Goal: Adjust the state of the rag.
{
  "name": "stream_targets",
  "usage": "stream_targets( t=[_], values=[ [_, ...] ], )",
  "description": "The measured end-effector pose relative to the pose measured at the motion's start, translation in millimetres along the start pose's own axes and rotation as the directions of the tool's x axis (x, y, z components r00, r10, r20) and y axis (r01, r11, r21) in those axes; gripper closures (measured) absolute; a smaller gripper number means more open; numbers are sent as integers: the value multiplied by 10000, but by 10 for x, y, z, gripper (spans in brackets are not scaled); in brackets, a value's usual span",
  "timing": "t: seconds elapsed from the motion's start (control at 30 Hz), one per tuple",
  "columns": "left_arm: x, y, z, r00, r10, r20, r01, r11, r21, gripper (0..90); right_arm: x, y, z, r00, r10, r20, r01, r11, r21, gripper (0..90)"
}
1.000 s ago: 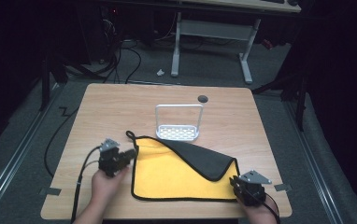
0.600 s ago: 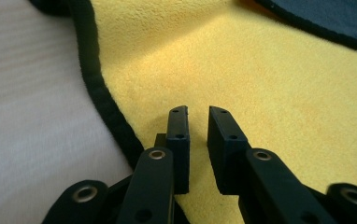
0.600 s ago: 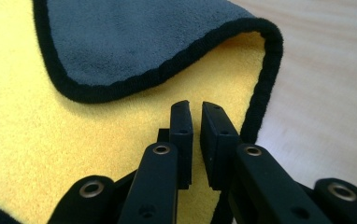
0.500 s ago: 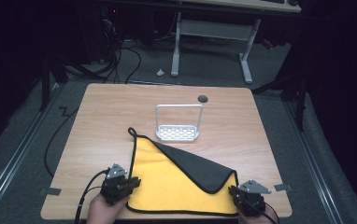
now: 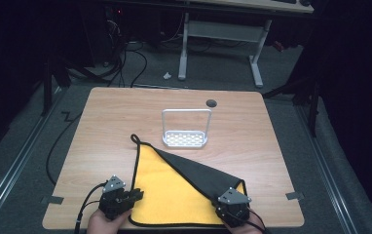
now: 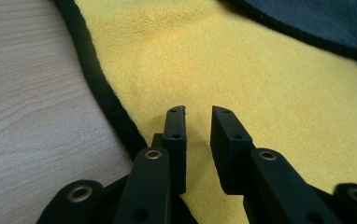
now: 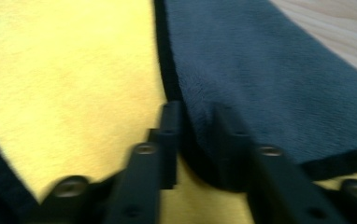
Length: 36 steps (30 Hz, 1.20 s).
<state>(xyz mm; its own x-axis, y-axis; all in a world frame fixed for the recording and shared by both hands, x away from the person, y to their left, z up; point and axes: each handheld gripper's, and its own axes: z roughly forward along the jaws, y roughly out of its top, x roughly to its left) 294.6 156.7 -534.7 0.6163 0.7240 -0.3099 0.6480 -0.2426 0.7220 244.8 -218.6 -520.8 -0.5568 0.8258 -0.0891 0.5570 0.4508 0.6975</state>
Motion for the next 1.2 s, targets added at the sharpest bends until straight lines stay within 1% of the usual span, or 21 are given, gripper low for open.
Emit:
stream_targets(
  t=[0.07,0.17,0.23,0.3,0.33,0.37,0.43,0.5,0.57,0.63,0.7,0.77,0.83,0.87,0.9,0.93,0.97,1.0,1.07,1.17,1.2],
  values=[
    [9,-2,0,9999,-66,81,66,10000,-22,756,-44,14,-36,9997,242,-4,-242,9994,-245,834],
    [19,-2,-1,9998,-148,146,148,9999,-25,755,-142,100,-109,9989,286,363,-263,9977,-621,833],
    [16,-1,-1,9999,-101,117,101,9999,-13,755,-334,240,-121,9942,621,878,-534,9937,-982,833],
    [15,-1,-2,9999,-106,120,106,9999,-11,754,-534,363,-71,9868,914,1338,-768,9909,-1105,832],
    [14,-1,-2,9999,-114,129,114,9999,-19,754,-661,426,-14,9811,1110,1586,-943,9896,-1089,832],
    [12,-2,-2,9999,-102,126,102,9999,-15,753,-827,489,75,9722,1279,1959,-1093,9886,-1033,831],
    [7,-2,-1,9999,-75,148,75,10000,-8,750,-1082,561,229,9603,1767,2160,-1614,9831,-865,828],
    [-1,-3,0,9998,-50,195,49,10000,31,750,-1266,607,387,9467,1956,2560,-1881,9807,-538,824],
    [-11,-5,2,9993,-25,380,21,9999,103,746,-1375,628,505,9415,2034,2688,-2026,9788,-309,801],
    [-35,-13,4,9987,72,500,-78,9999,135,741,-1442,651,603,9385,1999,2814,-2060,9785,-81,729],
    [-62,-18,2,9974,88,711,-107,9996,257,731,-1464,681,578,9341,1948,2992,-1962,9802,-257,684],
    [-88,-24,0,9964,161,828,-188,9993,324,717,-1441,711,459,9332,2107,2912,-2004,9775,-651,632],
    [-121,-22,-4,9964,280,802,-309,9989,353,701,-1354,718,343,9386,2095,2741,-1928,9774,-867,609],
    [-130,-18,-7,9961,311,823,-334,9991,266,692,-1281,702,279,9461,2006,2542,-1848,9791,-848,608],
    [-132,-15,-12,9960,325,834,-343,9992,203,687,-1167,645,209,9553,1970,2204,-1842,9798,-773,621],
    [-132,-8,-22,9966,321,764,-328,9994,78,682,-1095,590,174,9604,1878,2057,-1761,9816,-739,642],
    [-126,-4,-29,9967,300,758,-299,9996,-23,676,-984,473,131,9653,1740,1950,-1669,9846,-521,669],
    [-120,0,-34,9969,304,729,-296,9995,-121,671,-911,370,101,9661,1733,1915,-1720,9848,-235,678],
    [-114,4,-37,9975,316,633,-307,9994,-159,666,-781,161,14,9676,1923,1636,-1959,9806,65,690],
    [-94,29,-57,9978,263,608,-240,9989,-394,659,-610,-66,-148,9737,1828,1362,-1875,9820,228,702],
    [-78,51,-64,9977,221,647,-187,9984,-527,644,-563,-140,-189,9783,1719,1159,-1773,9834,384,700]
  ],
)
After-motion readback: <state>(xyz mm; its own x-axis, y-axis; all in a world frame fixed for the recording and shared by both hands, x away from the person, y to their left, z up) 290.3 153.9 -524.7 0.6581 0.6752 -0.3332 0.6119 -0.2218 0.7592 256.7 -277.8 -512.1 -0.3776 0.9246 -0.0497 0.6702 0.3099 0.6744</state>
